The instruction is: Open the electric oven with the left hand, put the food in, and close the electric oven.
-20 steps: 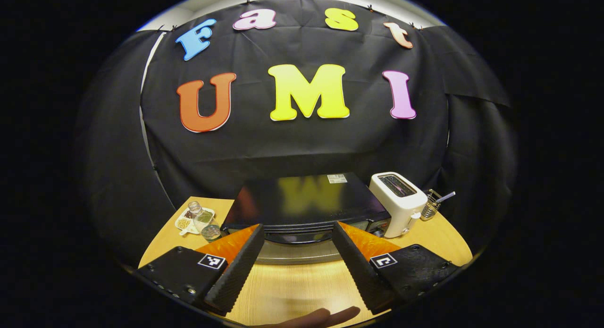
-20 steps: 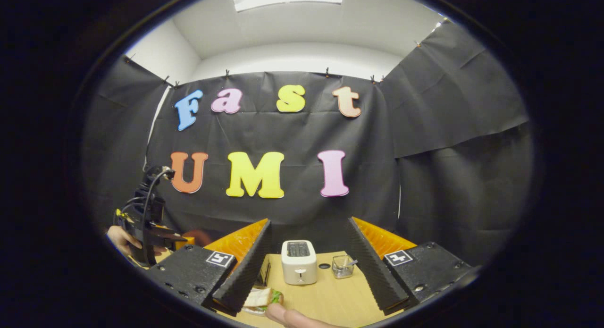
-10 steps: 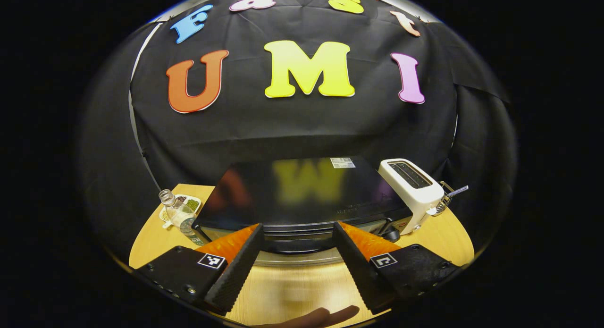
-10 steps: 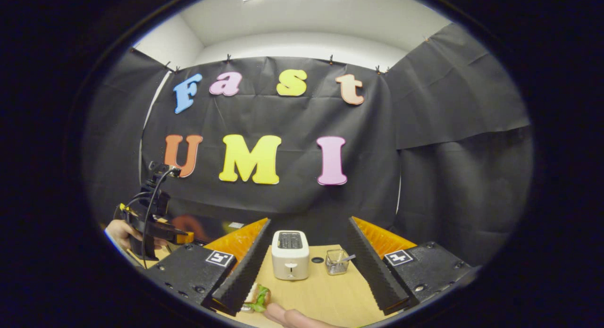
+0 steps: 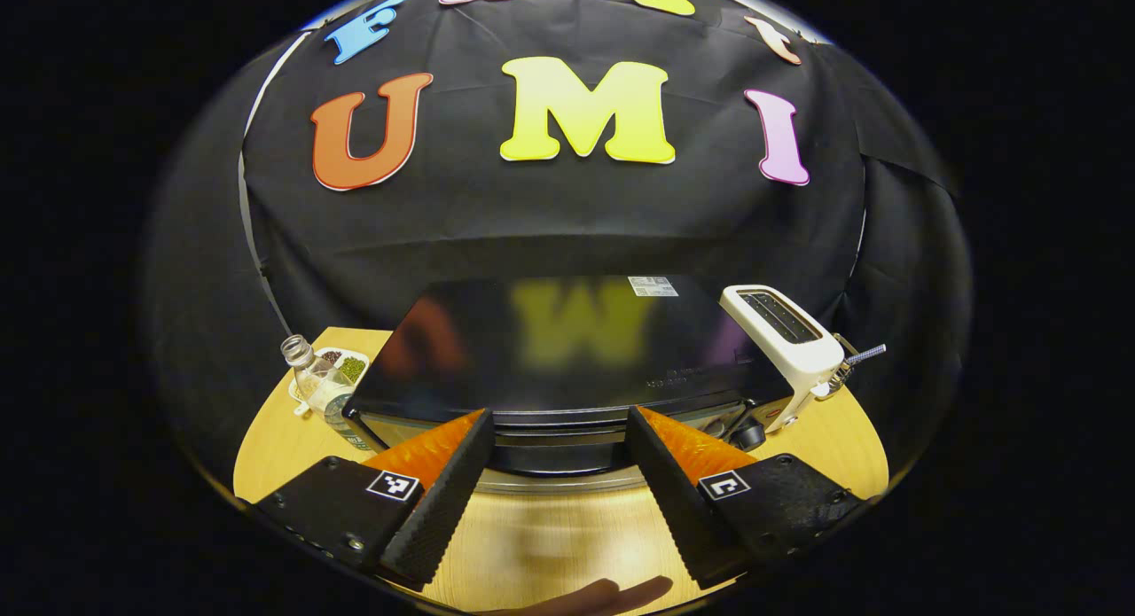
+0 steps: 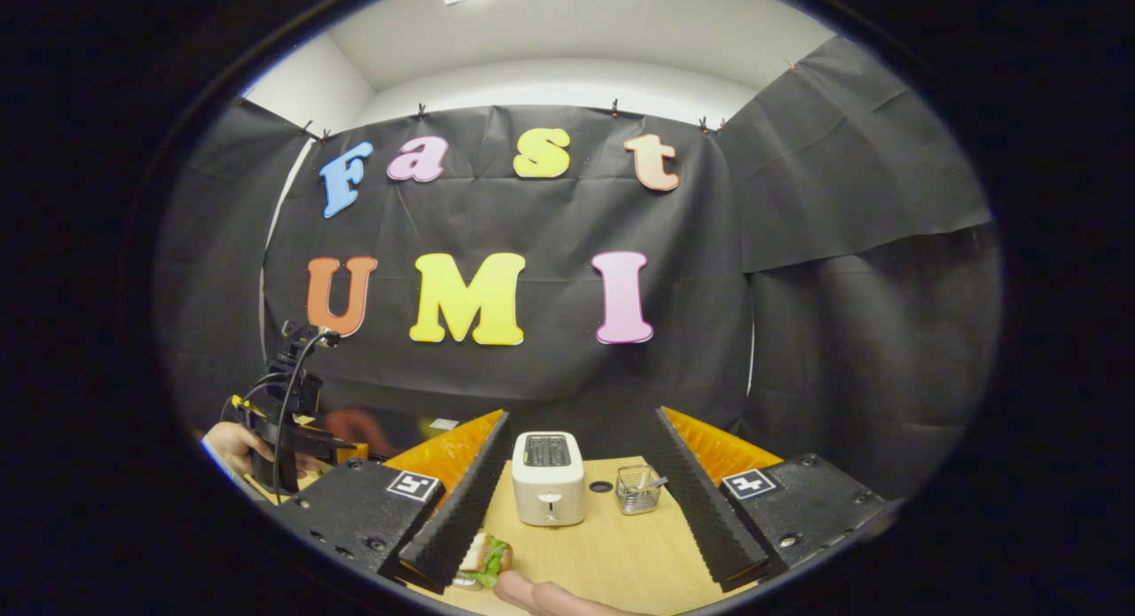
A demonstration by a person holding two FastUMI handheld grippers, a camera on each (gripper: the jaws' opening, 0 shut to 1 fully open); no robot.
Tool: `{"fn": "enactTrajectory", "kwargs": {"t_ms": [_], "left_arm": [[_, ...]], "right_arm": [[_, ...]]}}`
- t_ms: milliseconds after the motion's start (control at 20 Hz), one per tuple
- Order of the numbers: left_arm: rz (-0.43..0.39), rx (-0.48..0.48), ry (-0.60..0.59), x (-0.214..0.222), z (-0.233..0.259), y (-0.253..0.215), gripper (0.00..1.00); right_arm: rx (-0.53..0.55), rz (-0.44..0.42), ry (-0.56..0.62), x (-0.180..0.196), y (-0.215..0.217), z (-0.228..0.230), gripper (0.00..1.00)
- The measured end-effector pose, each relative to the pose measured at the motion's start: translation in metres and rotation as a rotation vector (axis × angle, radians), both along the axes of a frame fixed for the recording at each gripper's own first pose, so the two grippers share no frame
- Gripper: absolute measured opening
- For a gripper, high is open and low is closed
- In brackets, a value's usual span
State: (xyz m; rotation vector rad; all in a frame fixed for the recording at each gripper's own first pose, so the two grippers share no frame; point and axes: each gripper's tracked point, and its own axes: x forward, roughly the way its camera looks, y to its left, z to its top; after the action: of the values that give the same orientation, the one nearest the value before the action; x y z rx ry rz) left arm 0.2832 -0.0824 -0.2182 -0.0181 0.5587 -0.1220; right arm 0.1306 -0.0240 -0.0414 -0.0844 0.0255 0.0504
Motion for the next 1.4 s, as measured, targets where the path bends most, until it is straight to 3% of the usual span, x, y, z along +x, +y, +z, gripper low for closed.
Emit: {"fn": "enactTrajectory", "kwargs": {"t_ms": [100,150,200,250,300,350,400,550,600,650,700,750,800,850,900,950,1000,1050,1100,1150,1200,1250,1300,1350,1400], "left_arm": [[-0.004,-0.002,-0.002,-0.002,0.000,0.000,0.99],[-0.007,-0.004,-0.005,-0.006,0.000,0.000,0.99],[-0.007,-0.009,-0.003,-0.014,-0.001,0.001,0.99],[-0.004,-0.015,-0.006,-0.020,-0.001,0.000,0.99],[0.000,-0.018,-0.016,-0.026,-0.002,0.000,0.99],[-0.003,-0.010,-0.029,-0.031,-0.004,0.000,0.99],[-0.001,-0.006,-0.043,-0.037,-0.006,0.001,0.99],[0.002,0.000,-0.044,-0.060,-0.019,0.001,0.99],[0.005,0.000,-0.045,-0.070,-0.022,0.001,0.99],[0.002,0.005,-0.049,-0.079,-0.027,0.000,0.99],[0.002,0.007,-0.048,-0.089,-0.034,0.001,0.99],[0.004,0.006,-0.044,-0.099,-0.041,0.002,0.99],[0.003,0.009,-0.035,-0.109,-0.048,0.001,0.99],[0.004,0.008,-0.030,-0.118,-0.057,0.002,0.99],[0.009,0.009,-0.016,-0.125,-0.066,0.002,0.98],[0.010,0.014,-0.006,-0.133,-0.076,0.001,0.99],[0.015,0.016,0.010,-0.140,-0.086,0.001,0.99],[0.019,0.016,0.027,-0.146,-0.098,0.002,0.91],[0.019,0.019,0.052,-0.151,-0.111,0.001,0.98],[0.018,0.021,0.072,-0.156,-0.123,0.000,0.98],[0.015,0.013,0.106,-0.159,-0.138,-0.002,0.89],[0.018,0.003,0.145,-0.162,-0.154,-0.002,0.96],[0.031,0.001,0.174,-0.167,-0.162,-0.001,0.96],[0.029,0.003,0.128,-0.165,-0.150,0.000,0.96],[0.021,0.014,0.115,-0.160,-0.157,0.000,0.88]], "right_arm": [[-0.003,0.001,-0.006,-0.003,0.001,0.002,1.00],[-0.005,0.004,-0.007,-0.005,0.003,0.003,0.91],[-0.004,0.006,-0.005,-0.007,0.003,0.003,0.91],[0.001,0.009,-0.004,-0.009,0.005,0.004,1.00],[0.009,0.013,0.003,-0.011,0.007,0.004,0.91],[0.018,0.018,0.012,-0.014,0.009,0.002,0.91],[0.029,0.019,0.016,-0.016,0.011,0.002,1.00],[0.046,0.028,0.023,-0.026,0.014,0.002,1.00],[0.047,0.030,0.022,-0.029,0.015,0.004,0.91],[0.047,0.030,0.017,-0.031,0.015,0.006,0.91],[0.046,0.027,0.013,-0.034,0.014,0.007,0.91],[0.043,0.026,0.010,-0.037,0.014,0.007,1.00],[0.039,0.027,0.009,-0.039,0.014,0.008,1.00],[0.034,0.025,0.008,-0.041,0.013,0.007,0.91],[0.031,0.024,0.007,-0.043,0.013,0.008,1.00],[0.029,0.022,0.009,-0.045,0.012,0.007,1.00],[0.027,0.021,0.011,-0.046,0.011,0.006,0.91],[0.026,0.021,0.014,-0.048,0.011,0.005,1.00],[0.026,0.020,0.015,-0.048,0.010,0.004,1.00],[0.027,0.019,0.016,-0.049,0.010,0.002,1.00],[0.026,0.018,0.022,-0.049,0.009,-0.001,1.00],[0.024,0.019,0.027,-0.049,0.010,-0.004,1.00],[0.022,0.020,0.031,-0.049,0.010,-0.006,1.00],[0.018,0.019,0.039,-0.046,0.010,-0.010,1.00],[0.013,0.019,0.049,-0.045,0.009,-0.014,1.00]]}}
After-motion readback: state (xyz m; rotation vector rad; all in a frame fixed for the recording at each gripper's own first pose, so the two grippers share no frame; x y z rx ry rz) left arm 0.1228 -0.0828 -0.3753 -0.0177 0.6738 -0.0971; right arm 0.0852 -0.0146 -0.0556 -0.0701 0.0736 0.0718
